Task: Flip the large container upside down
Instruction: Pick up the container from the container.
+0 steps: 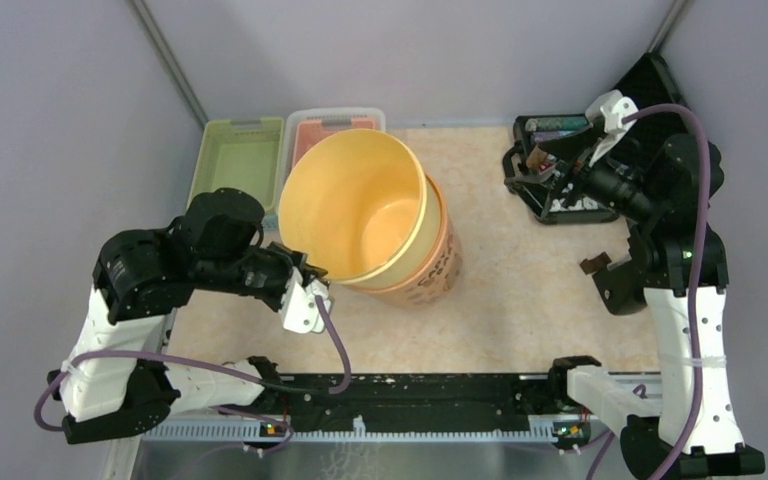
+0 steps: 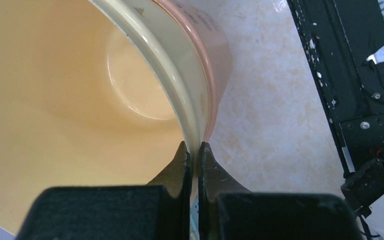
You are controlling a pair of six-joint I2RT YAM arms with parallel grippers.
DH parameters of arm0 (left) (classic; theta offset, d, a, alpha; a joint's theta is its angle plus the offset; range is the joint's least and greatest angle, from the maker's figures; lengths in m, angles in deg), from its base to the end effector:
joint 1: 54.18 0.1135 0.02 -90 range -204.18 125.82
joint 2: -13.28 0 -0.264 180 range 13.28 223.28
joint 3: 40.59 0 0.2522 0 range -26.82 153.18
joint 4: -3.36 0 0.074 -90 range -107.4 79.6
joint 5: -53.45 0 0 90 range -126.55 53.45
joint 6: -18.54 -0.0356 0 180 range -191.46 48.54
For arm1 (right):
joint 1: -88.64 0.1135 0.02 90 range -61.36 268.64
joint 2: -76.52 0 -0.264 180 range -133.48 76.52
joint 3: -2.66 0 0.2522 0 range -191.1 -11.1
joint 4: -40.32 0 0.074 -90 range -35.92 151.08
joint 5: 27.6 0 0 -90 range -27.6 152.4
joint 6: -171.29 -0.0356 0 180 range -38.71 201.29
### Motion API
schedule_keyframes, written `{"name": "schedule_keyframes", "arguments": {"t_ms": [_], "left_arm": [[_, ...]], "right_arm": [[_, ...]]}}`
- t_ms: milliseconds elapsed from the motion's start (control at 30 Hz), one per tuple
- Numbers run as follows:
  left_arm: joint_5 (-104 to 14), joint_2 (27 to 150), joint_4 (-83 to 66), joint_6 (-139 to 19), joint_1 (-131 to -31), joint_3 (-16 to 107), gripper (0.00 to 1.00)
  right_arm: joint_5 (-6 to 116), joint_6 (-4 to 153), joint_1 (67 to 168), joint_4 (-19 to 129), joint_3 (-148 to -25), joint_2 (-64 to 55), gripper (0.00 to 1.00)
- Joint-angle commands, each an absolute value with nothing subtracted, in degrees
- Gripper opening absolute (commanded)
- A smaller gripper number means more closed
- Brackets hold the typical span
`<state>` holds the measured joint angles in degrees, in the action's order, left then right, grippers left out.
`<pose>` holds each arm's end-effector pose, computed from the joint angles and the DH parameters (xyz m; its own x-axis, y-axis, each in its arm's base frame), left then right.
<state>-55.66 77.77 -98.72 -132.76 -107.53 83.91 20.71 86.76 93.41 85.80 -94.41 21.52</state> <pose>0.0577 -0.0970 0.4981 0.6001 0.5819 -0.5489 0.7845 -0.2943 0.5458 0.1537 0.0366 0.4928 0.0100 -0.0706 -0.9975 -0.7261 0.6853 -0.0558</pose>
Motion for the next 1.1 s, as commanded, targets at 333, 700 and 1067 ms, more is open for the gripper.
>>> {"name": "schedule_keyframes", "arguments": {"t_ms": [333,700,1067], "left_arm": [[-50.9,68.3,-91.4,-136.8,-100.0,82.2,0.0],[-63.6,70.9,-91.4,-137.1,-98.6,94.0,0.0],[-73.1,80.0,-85.5,-137.8,-98.5,94.1,0.0]], "right_arm": [[6.5,90.6,94.1,83.5,-94.4,19.8,0.92],[3.9,92.9,95.9,83.3,-94.6,19.4,0.91],[9.9,100.2,96.1,90.9,-106.4,21.3,0.95]]}}
